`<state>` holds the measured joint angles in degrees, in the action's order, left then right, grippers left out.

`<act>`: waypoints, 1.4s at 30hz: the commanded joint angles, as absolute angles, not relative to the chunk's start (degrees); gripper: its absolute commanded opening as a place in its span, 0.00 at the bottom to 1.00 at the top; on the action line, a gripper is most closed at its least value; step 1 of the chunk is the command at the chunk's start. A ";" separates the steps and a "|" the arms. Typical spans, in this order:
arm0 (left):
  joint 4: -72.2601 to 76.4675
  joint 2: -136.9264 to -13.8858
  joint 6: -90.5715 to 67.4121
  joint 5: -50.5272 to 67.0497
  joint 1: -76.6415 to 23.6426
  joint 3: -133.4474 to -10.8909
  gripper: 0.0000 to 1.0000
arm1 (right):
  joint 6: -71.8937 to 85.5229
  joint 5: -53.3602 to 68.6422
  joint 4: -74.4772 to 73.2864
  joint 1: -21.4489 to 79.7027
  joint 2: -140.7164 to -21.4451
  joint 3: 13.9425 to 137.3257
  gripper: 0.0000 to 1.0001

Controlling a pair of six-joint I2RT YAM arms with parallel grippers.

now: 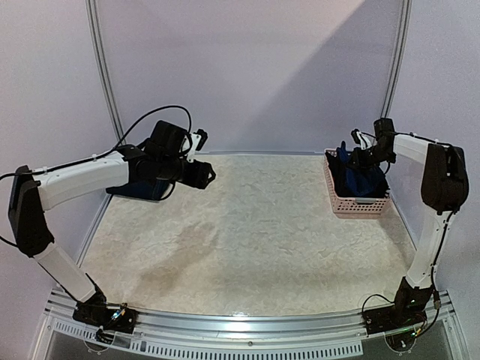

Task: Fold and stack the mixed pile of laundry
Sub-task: Pick up the crumpled T-shirt from the bin, then place the crumpled T-shirt at the center of the board.

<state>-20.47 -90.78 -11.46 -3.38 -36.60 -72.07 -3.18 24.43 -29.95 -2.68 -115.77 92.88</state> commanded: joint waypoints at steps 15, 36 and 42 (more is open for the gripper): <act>-22.75 -92.83 -11.69 0.39 -35.34 -74.98 0.68 | -5.61 31.17 -32.00 -0.52 -88.81 96.28 0.00; -26.26 -90.64 -5.22 -9.81 -31.64 -76.29 0.68 | -6.16 24.60 -41.11 20.13 -89.10 86.84 0.30; -26.37 -91.30 -6.84 -6.93 -31.75 -76.50 0.68 | -8.93 20.45 -40.45 19.22 -86.17 78.80 0.39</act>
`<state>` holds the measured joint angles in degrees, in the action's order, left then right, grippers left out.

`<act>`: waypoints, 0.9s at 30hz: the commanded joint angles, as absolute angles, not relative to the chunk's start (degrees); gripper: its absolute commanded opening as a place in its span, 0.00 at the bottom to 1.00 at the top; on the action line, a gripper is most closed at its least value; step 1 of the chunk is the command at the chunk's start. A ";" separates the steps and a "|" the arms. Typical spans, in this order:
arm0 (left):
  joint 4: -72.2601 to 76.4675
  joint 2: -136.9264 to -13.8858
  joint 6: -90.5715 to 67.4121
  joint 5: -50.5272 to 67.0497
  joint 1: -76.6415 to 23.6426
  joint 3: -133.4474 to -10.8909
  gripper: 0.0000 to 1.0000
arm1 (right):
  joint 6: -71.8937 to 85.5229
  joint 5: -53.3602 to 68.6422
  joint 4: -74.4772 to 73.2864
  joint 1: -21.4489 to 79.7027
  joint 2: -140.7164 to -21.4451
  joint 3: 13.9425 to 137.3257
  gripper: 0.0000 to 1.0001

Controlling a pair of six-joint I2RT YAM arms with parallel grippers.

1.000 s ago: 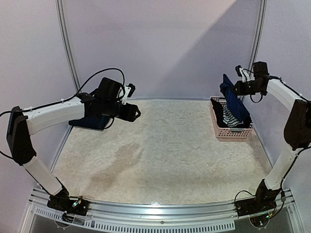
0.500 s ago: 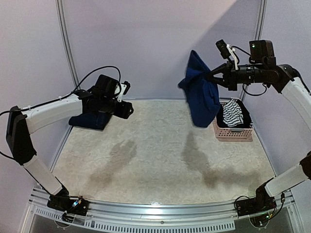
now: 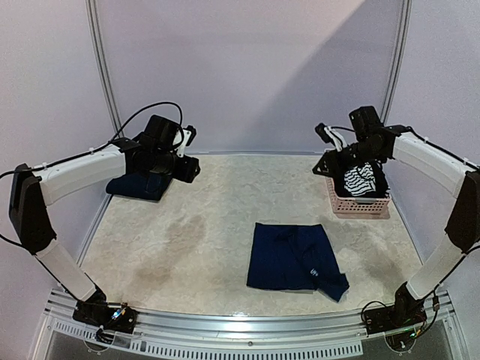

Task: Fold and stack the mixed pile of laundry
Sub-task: Place the crumpled T-shirt at the center of the board, then pick up the crumpled T-shirt from the center of the board.

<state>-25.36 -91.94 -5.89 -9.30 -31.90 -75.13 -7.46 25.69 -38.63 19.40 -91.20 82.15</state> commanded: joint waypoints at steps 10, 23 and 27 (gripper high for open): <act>-27.32 -96.60 -7.96 3.21 -33.87 -78.59 0.62 | -26.42 21.33 -50.69 26.65 -75.37 59.63 0.41; -30.88 -101.36 -5.87 5.85 -36.21 -81.20 0.56 | -27.05 16.86 -45.58 35.19 -87.45 57.73 0.48; -32.49 -103.14 -5.93 5.14 -36.57 -82.57 0.56 | -33.88 14.23 -45.64 43.60 -85.45 59.46 0.47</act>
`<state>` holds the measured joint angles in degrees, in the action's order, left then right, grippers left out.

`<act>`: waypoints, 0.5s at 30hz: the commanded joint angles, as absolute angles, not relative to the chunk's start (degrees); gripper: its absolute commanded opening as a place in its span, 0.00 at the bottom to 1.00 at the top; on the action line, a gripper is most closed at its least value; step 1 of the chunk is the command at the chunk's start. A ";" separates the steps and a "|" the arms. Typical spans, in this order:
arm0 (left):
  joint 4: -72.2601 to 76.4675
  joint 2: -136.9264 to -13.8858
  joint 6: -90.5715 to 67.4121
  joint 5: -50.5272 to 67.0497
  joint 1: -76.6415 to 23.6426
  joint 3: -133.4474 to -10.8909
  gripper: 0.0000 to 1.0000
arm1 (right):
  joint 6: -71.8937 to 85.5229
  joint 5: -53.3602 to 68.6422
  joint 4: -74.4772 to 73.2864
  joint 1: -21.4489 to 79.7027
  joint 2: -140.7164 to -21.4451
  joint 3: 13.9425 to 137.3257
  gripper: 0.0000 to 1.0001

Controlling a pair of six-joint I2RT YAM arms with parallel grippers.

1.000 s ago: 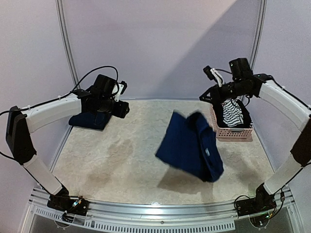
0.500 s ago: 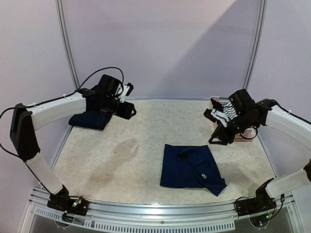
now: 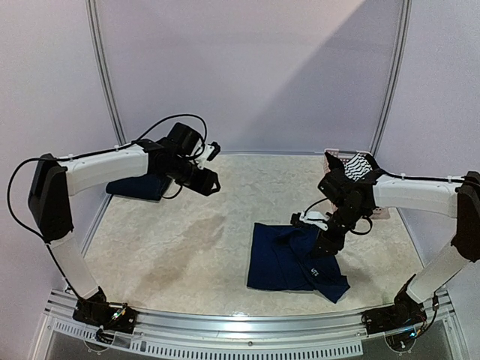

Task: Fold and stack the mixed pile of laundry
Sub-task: Pick up the crumpled T-shirt from the center of the board.

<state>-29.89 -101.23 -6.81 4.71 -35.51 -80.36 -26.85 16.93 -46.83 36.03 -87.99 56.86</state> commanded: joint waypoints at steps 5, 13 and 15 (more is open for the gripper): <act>-33.40 -103.65 -6.26 5.44 -36.56 -83.25 0.55 | -39.54 11.57 -48.27 53.61 -86.89 62.10 0.41; -33.49 -103.01 -6.25 5.25 -36.56 -83.28 0.55 | -42.52 4.90 -45.47 63.64 -91.78 57.84 0.42; -33.59 -103.05 -6.33 5.39 -36.56 -83.32 0.55 | -42.04 4.42 -44.18 64.15 -92.54 57.87 0.42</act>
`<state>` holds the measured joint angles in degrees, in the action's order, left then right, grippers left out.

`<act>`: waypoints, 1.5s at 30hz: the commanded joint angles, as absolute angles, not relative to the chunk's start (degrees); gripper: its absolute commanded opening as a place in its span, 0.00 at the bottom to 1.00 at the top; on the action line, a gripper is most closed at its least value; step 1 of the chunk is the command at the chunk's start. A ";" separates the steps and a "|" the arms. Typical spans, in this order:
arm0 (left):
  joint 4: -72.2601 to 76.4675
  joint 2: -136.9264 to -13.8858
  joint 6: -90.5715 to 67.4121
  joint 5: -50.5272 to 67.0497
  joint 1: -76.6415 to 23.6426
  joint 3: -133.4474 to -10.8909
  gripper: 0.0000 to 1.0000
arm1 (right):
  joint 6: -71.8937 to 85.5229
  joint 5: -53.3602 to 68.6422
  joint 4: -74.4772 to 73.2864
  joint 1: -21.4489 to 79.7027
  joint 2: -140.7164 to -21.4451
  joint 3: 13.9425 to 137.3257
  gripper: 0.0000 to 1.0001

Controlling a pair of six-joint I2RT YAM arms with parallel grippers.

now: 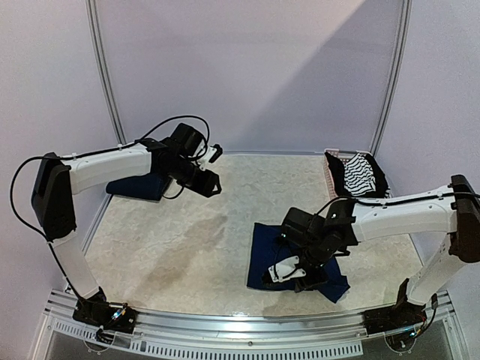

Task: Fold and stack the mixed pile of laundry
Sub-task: Pick up the crumpled T-shirt from the center of the board.

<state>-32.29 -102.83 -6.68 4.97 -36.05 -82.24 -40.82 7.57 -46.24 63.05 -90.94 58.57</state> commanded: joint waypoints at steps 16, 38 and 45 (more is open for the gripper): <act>-34.35 -103.22 -6.09 5.36 -36.56 -83.76 0.54 | -40.50 2.32 -40.10 64.43 -97.67 59.27 0.28; -35.25 -104.48 -6.07 5.87 -36.56 -84.36 0.54 | -37.97 3.03 -41.77 64.35 -97.32 61.57 0.05; -35.59 -104.80 -6.07 5.88 -36.56 -84.64 0.54 | -37.37 2.65 -43.00 64.04 -95.82 64.37 0.00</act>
<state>-34.59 -103.77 -6.66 5.43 -36.05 -83.22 -38.17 2.48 -41.91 64.12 -97.14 60.93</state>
